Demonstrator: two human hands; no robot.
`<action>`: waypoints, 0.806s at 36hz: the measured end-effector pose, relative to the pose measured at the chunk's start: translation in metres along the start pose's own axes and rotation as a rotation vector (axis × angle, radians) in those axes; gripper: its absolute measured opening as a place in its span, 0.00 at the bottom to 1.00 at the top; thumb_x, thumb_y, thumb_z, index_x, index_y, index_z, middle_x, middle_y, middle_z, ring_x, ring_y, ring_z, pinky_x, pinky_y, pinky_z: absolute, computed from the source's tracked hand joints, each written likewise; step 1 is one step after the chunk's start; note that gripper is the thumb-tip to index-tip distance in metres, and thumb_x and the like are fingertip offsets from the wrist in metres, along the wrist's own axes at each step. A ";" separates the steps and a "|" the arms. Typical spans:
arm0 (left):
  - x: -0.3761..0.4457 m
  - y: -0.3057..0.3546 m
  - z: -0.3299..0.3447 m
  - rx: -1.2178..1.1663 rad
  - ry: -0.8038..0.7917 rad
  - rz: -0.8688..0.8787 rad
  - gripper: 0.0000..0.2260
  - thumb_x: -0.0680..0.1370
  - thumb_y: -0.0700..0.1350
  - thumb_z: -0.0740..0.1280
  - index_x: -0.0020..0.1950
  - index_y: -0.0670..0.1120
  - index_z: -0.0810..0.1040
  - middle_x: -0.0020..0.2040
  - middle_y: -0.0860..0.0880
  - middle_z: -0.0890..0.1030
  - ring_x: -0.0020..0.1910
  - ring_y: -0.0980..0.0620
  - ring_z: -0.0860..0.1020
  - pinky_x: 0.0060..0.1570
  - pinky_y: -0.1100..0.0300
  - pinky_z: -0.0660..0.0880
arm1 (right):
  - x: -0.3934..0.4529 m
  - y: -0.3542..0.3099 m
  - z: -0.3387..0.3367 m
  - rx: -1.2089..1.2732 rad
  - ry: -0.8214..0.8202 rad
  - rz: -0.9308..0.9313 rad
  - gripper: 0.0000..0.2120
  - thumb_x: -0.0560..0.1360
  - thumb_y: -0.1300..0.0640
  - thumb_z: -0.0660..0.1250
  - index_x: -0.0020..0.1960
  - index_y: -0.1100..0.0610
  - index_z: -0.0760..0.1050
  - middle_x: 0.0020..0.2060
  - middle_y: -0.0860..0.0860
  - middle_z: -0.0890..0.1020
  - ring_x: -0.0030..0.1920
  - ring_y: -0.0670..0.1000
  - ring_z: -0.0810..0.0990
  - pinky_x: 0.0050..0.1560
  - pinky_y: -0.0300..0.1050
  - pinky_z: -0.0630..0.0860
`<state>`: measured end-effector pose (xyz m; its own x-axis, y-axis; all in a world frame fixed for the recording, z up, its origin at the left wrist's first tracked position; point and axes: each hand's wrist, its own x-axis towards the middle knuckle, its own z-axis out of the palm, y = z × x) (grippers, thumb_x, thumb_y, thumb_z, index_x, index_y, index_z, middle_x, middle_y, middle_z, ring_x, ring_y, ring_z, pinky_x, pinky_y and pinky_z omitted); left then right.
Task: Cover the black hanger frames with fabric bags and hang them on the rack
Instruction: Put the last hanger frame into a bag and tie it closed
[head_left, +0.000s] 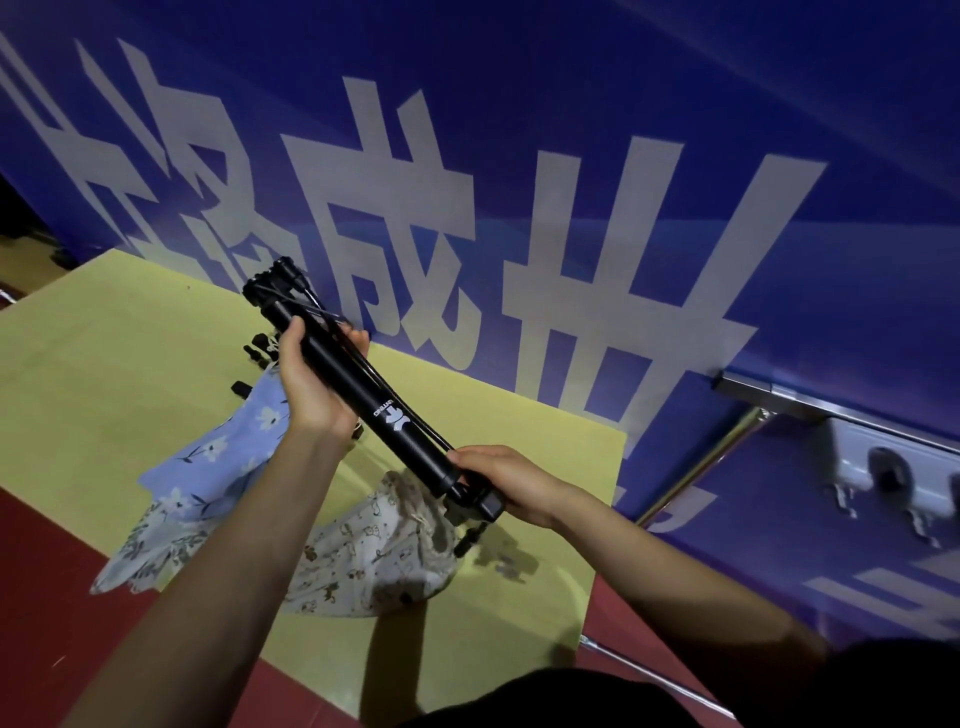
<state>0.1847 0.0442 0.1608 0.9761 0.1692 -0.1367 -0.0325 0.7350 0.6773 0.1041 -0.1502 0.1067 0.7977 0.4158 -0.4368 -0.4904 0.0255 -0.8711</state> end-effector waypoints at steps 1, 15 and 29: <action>-0.001 0.001 0.001 -0.018 0.016 0.000 0.15 0.80 0.53 0.61 0.46 0.42 0.75 0.37 0.46 0.77 0.38 0.49 0.78 0.52 0.56 0.77 | 0.000 0.000 -0.001 -0.027 -0.014 -0.001 0.10 0.81 0.54 0.61 0.47 0.56 0.80 0.43 0.54 0.81 0.42 0.51 0.80 0.50 0.42 0.75; 0.016 -0.014 -0.008 0.371 0.235 -0.023 0.32 0.76 0.59 0.68 0.74 0.45 0.64 0.67 0.47 0.76 0.63 0.47 0.77 0.64 0.47 0.73 | 0.006 0.014 -0.004 -0.399 0.394 -0.267 0.15 0.82 0.55 0.58 0.40 0.55 0.78 0.36 0.55 0.80 0.37 0.48 0.75 0.43 0.43 0.70; -0.014 -0.057 -0.010 0.155 0.129 -0.391 0.15 0.73 0.51 0.74 0.54 0.45 0.77 0.44 0.48 0.83 0.40 0.52 0.83 0.52 0.51 0.78 | 0.004 -0.003 -0.020 -0.898 0.573 -0.635 0.09 0.79 0.55 0.64 0.54 0.58 0.81 0.45 0.50 0.81 0.48 0.47 0.73 0.49 0.37 0.67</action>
<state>0.1710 0.0063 0.1171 0.8737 -0.0143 -0.4863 0.3758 0.6544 0.6561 0.1159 -0.1670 0.1032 0.9553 0.0946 0.2800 0.2726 -0.6482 -0.7110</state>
